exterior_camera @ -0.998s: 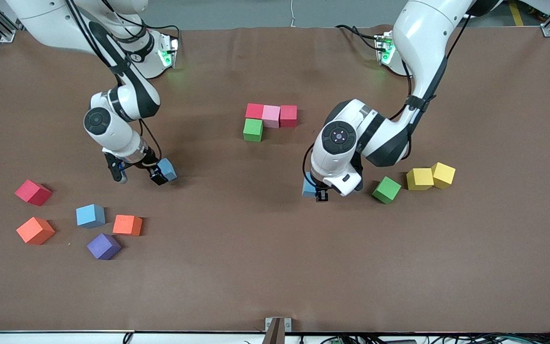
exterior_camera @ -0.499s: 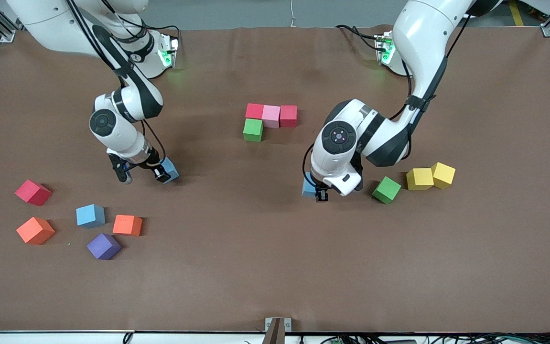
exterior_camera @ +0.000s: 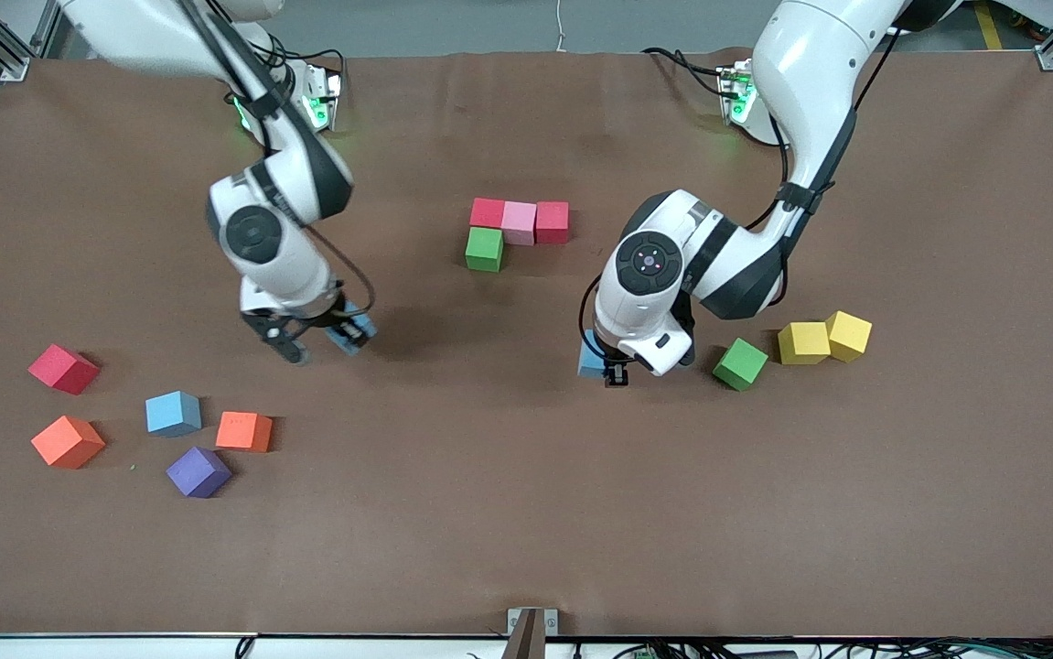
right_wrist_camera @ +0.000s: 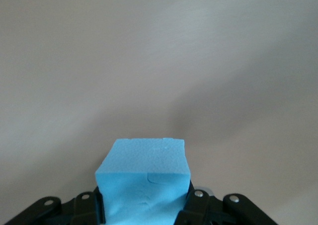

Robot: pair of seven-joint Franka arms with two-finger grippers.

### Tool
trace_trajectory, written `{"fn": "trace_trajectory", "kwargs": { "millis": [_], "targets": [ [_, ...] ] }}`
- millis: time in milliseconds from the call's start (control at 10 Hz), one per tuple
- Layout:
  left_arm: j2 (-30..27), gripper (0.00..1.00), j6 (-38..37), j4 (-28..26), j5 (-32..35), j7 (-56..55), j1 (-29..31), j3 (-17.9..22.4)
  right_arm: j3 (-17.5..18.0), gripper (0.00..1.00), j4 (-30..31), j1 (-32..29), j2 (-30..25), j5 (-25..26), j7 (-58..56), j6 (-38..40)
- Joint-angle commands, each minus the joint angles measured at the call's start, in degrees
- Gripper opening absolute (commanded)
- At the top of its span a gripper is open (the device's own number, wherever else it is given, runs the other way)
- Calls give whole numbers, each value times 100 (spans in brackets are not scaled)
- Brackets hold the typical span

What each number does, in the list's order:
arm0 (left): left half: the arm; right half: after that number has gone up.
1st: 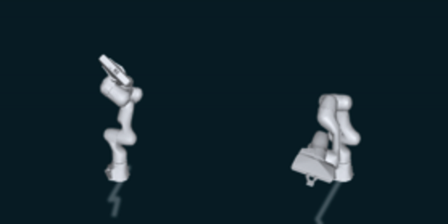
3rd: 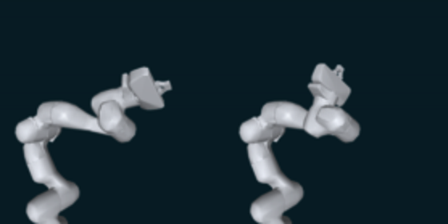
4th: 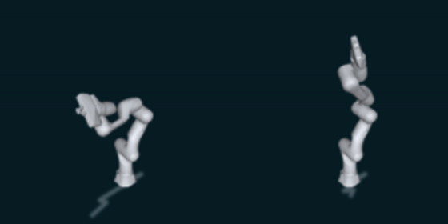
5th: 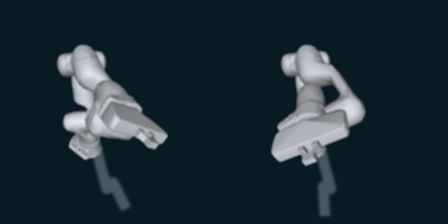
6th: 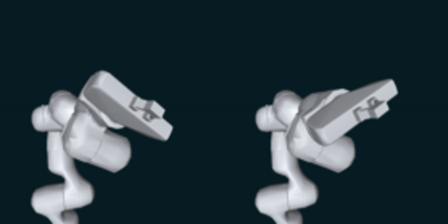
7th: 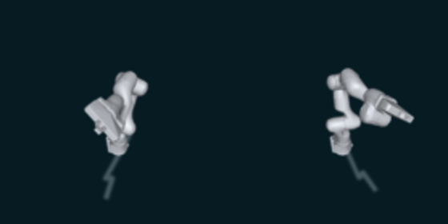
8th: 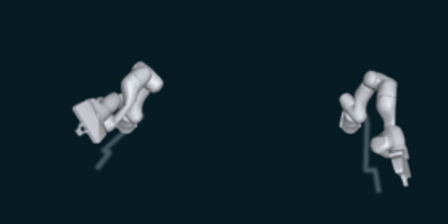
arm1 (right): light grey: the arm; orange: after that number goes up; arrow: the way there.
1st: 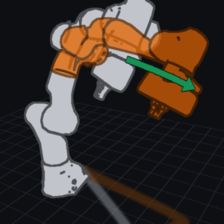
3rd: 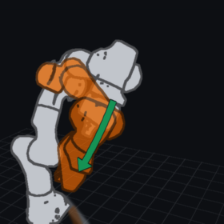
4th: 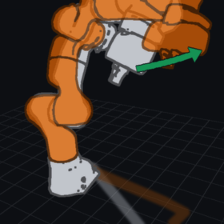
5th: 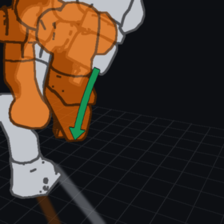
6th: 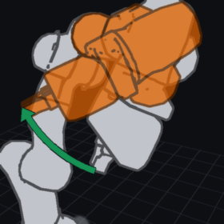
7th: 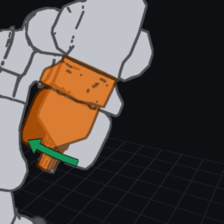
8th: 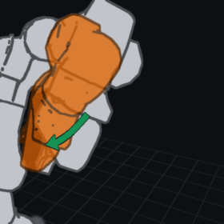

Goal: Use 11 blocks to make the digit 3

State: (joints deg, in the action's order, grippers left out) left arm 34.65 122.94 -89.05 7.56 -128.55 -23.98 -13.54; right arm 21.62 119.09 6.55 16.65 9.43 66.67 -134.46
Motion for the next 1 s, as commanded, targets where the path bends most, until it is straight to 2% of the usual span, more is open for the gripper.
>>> {"fn": "trace_trajectory", "kwargs": {
  "millis": [0, 399, 899],
  "targets": [
    [-81, 0, -138, 11, 70, -135, -37, 18, -53, 0, -158, 626, 188, 182, -634, -254],
    [-55, 0, -138, 11, 70, -144, -46, 18, -62, 0, -176, 1488, 751, 200, -883, -757],
    [-11, 0, -138, 11, 44, -371, -203, 1, -62, 0, -255, 1727, 1103, 490, -875, -854]
  ]
}}
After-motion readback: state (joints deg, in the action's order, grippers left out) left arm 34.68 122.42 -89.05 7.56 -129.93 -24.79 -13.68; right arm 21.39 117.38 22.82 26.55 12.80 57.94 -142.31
